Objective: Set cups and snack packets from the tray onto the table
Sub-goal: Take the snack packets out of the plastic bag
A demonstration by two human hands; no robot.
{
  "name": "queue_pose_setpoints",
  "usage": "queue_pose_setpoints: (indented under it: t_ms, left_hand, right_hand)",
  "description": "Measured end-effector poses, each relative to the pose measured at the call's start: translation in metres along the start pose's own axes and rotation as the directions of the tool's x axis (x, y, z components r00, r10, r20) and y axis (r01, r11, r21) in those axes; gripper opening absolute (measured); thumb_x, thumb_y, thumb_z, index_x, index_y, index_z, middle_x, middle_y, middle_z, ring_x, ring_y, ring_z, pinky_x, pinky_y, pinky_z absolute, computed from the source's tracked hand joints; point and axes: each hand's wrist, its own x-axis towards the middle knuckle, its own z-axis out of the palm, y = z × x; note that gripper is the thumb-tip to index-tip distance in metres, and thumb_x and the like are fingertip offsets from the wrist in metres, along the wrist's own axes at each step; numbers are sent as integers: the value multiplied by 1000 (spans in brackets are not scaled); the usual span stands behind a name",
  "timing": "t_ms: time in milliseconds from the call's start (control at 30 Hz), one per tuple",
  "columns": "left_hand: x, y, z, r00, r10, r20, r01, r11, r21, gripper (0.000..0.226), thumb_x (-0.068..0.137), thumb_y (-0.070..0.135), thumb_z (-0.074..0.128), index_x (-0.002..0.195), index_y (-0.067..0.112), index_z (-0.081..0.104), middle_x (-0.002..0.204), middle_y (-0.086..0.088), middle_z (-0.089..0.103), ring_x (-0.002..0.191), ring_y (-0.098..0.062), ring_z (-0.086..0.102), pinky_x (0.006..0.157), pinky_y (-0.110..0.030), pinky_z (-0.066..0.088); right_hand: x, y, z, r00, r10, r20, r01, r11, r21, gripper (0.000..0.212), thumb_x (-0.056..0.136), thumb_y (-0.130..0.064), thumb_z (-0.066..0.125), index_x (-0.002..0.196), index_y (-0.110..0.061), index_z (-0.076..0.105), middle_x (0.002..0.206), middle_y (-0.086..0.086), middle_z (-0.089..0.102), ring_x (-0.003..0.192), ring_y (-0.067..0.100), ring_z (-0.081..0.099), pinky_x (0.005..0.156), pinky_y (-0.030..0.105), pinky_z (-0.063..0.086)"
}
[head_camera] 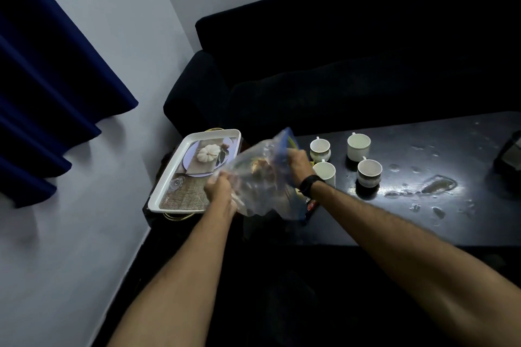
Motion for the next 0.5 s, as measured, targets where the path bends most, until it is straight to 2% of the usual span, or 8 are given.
queue_pose_setpoints:
  t_ms: [67,133,200,233,300,400,467,500]
  left_hand:
    - [8,8,-6,994,7,-111,-12,999,-39,20,93,4,51,111,4,61,91,-10,67,65,-17,65,50,-26,54]
    - [18,14,-13,983,-4,-185,-13,996,-93,15,93,3,48,96,5,62,96,-13,68,72,-24,68,60,-35,60]
    - [27,18,-20,972,-33,-233,-5,987,-163,16,91,4,47,82,10,60,87,-10,68,75,-29,69,74,-47,61]
    - [32,19,-24,964,-40,-264,-12,982,-191,16,89,3,48,84,10,61,84,-7,67,77,-30,69,79,-51,59]
    - [39,22,-31,942,-34,-333,-39,977,-209,25,90,5,47,105,6,67,97,-8,70,90,-31,69,87,-50,57]
    - [41,22,-42,928,-31,-372,-68,966,-249,34,93,10,46,122,5,64,118,-13,67,98,-30,66,89,-43,56]
    - [39,22,-46,930,-48,-364,-60,958,-280,35,94,12,45,123,5,63,117,-12,67,88,-27,65,83,-43,58]
    - [40,21,-48,934,-68,-350,-42,954,-296,35,93,14,46,123,5,63,116,-12,67,86,-26,64,80,-43,58]
  right_hand:
    - [-2,-4,-10,989,-131,-71,138,986,99,6,85,-1,68,86,4,68,80,17,69,75,15,59,71,38,54]
    - [-3,-6,-26,990,-51,-133,93,938,335,9,82,-3,73,79,1,65,76,15,69,68,18,68,63,33,60]
    - [4,-2,-41,967,84,-241,57,849,526,10,83,-6,73,77,-8,65,79,12,70,67,16,71,58,28,60]
    - [7,2,-46,947,152,-284,47,807,588,11,84,-7,72,77,-10,65,81,11,69,67,15,72,57,26,59]
    - [12,13,-46,917,235,-323,32,762,646,10,85,-6,72,79,-7,64,81,12,68,67,14,71,59,26,58]
    - [9,34,-27,906,244,-345,-54,877,477,6,83,-7,74,82,-6,67,83,13,70,70,16,68,65,28,60]
    - [4,44,-9,941,142,-308,-58,962,265,6,82,-9,74,82,-6,69,83,11,72,70,11,66,63,20,57]
    - [2,48,1,959,65,-278,-25,989,146,6,83,-9,73,81,-5,69,82,10,72,72,14,65,67,24,56]
